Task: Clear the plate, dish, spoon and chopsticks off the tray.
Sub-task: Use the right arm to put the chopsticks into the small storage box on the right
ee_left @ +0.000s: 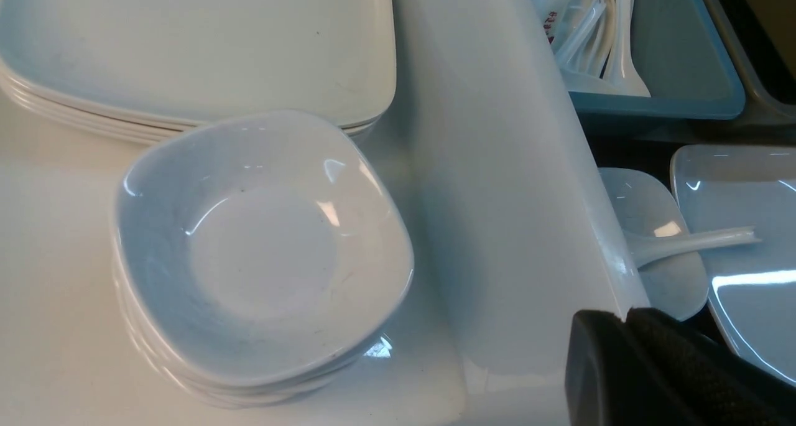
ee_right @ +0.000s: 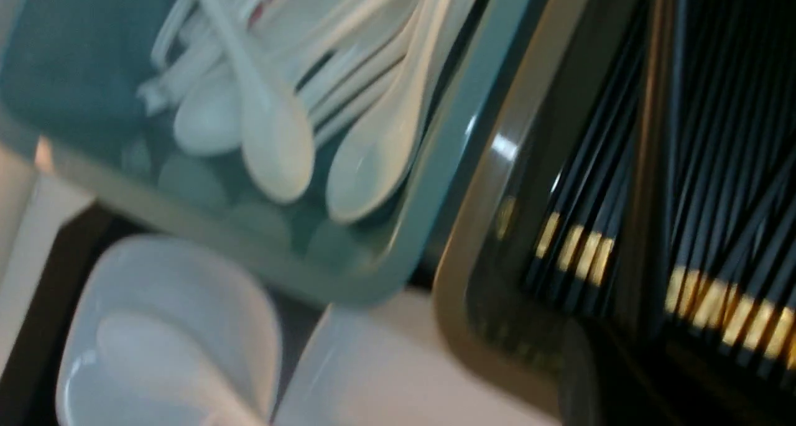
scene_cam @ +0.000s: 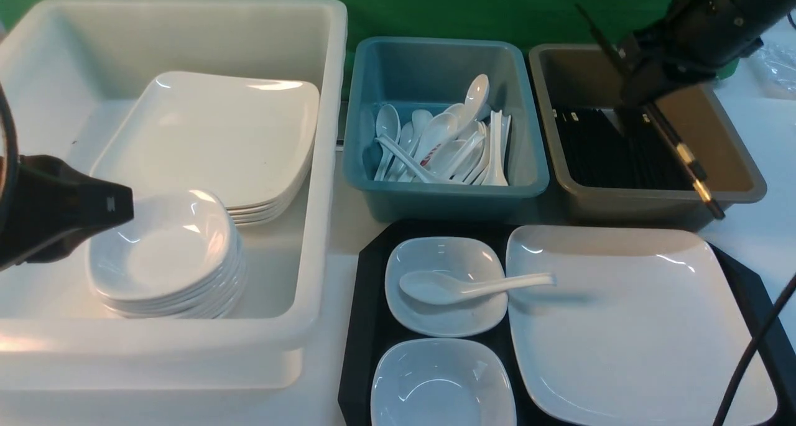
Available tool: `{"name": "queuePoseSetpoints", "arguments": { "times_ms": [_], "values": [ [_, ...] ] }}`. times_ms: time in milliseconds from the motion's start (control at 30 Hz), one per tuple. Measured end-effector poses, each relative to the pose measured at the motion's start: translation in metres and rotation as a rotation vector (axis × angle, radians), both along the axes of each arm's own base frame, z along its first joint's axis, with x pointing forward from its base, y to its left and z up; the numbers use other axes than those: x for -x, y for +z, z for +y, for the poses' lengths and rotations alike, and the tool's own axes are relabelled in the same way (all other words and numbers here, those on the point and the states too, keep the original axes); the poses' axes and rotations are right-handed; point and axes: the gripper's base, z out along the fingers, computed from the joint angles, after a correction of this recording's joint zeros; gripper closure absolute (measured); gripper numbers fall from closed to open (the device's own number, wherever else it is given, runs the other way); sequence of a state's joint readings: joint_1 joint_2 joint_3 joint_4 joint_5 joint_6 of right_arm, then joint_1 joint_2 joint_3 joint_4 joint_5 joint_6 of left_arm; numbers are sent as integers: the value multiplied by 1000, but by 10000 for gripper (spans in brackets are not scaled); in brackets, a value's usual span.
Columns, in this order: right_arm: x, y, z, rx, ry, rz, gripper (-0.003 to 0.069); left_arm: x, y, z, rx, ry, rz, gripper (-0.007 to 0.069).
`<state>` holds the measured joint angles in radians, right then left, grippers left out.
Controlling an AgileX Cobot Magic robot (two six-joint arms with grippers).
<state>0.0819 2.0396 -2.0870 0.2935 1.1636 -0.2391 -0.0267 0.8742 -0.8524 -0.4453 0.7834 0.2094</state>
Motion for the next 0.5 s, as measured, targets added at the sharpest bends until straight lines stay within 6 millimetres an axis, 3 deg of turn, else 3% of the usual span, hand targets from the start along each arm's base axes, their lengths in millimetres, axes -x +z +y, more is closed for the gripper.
{"name": "queuePoseSetpoints", "arguments": {
  "times_ms": [133, 233, 500],
  "values": [
    [-47, -11, -15, -43, -86, -74, 589, 1, -1, -1, 7, -7, 14, 610],
    [-73, -36, -24, -64, -142, -76, 589, 2, -1, -2, 13, -13, 26, 610],
    [-96, -95, -28, -72, -195, 6, 589, 3, -2, -2, 19, -22, 38, 610]
  ]
}}
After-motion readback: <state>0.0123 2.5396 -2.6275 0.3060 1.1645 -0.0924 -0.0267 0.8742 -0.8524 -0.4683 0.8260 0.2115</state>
